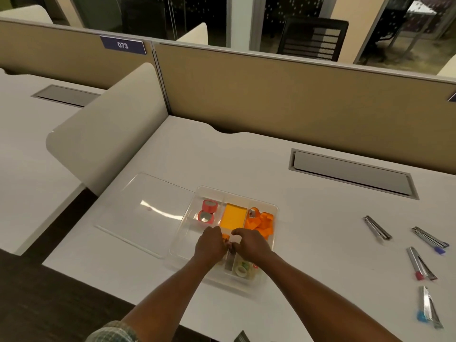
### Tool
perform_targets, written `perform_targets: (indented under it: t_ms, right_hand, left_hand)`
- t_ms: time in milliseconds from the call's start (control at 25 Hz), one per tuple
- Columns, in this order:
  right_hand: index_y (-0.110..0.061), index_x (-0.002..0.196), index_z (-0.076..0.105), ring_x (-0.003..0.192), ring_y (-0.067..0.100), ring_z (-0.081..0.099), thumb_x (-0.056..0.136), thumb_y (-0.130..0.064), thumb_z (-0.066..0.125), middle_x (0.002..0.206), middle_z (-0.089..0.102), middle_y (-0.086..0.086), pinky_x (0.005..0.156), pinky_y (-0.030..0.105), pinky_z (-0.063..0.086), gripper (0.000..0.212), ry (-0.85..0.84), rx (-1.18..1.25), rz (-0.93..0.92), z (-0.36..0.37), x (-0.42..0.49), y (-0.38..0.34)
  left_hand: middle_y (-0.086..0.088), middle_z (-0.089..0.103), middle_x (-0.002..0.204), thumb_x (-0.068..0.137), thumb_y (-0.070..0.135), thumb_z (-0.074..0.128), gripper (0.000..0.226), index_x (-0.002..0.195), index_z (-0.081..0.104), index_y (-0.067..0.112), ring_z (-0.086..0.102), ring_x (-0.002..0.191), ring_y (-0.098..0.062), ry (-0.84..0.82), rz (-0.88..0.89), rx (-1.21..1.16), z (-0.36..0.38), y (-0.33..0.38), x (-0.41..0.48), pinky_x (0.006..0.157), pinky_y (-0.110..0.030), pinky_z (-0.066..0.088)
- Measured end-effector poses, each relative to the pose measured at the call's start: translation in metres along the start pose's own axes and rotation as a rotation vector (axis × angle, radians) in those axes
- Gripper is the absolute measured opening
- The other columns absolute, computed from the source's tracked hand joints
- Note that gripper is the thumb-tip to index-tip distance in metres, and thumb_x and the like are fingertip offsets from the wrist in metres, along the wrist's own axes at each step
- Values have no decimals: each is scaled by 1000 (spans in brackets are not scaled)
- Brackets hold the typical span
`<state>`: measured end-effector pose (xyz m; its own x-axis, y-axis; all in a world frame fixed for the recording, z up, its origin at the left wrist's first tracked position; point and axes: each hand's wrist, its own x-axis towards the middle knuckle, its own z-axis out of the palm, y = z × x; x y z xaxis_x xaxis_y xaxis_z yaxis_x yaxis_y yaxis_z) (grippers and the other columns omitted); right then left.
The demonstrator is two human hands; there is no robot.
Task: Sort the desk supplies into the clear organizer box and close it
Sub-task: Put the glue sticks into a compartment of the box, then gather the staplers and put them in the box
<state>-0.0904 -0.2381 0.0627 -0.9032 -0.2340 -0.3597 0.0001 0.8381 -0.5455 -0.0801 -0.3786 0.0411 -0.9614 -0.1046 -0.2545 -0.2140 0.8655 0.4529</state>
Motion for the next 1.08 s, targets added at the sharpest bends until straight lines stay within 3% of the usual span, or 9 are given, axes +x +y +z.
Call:
perform_targets:
  t_ms: [280, 480, 640, 840, 1080]
  right_hand:
    - [-26, 120, 63, 100, 23, 67, 91, -46, 63, 111, 72, 2, 77, 27, 47, 35, 161, 77, 41, -21, -13, 19]
    - [-28, 103, 63, 85, 22, 67, 87, -44, 63, 87, 72, 0, 73, 32, 51, 23, 220, 134, 123, -50, -33, 57]
    - [-29, 92, 62, 77, 18, 66, 85, -45, 64, 74, 70, -3, 70, 32, 52, 18, 274, 190, 203, -70, -55, 98]
    - [-28, 86, 60, 71, 15, 65, 86, -44, 64, 70, 68, -3, 65, 28, 49, 16, 340, 207, 287, -98, -92, 165]
    - [-28, 88, 60, 82, 16, 66, 87, -42, 62, 82, 70, -6, 75, 31, 53, 14, 411, 170, 413, -126, -142, 257]
  left_hand:
    - [-4, 59, 108, 85, 39, 70, 35, 109, 59, 17, 61, 90, -18, 93, 107, -43, 3, 27, 0, 74, -25, 48]
    - [-4, 58, 100, 85, 39, 67, 27, 102, 62, 18, 60, 88, -21, 82, 227, -79, 16, 73, -3, 68, -28, 42]
    - [1, 61, 101, 85, 39, 68, 25, 100, 62, 20, 57, 86, -15, 66, 278, -83, 41, 117, -11, 68, -25, 43]
    - [-2, 59, 99, 86, 40, 65, 26, 100, 61, 19, 58, 90, -18, -9, 361, -32, 80, 182, -22, 75, -28, 46]
    - [4, 55, 91, 84, 41, 65, 21, 92, 61, 22, 58, 88, -17, -110, 436, -12, 127, 258, -40, 74, -28, 45]
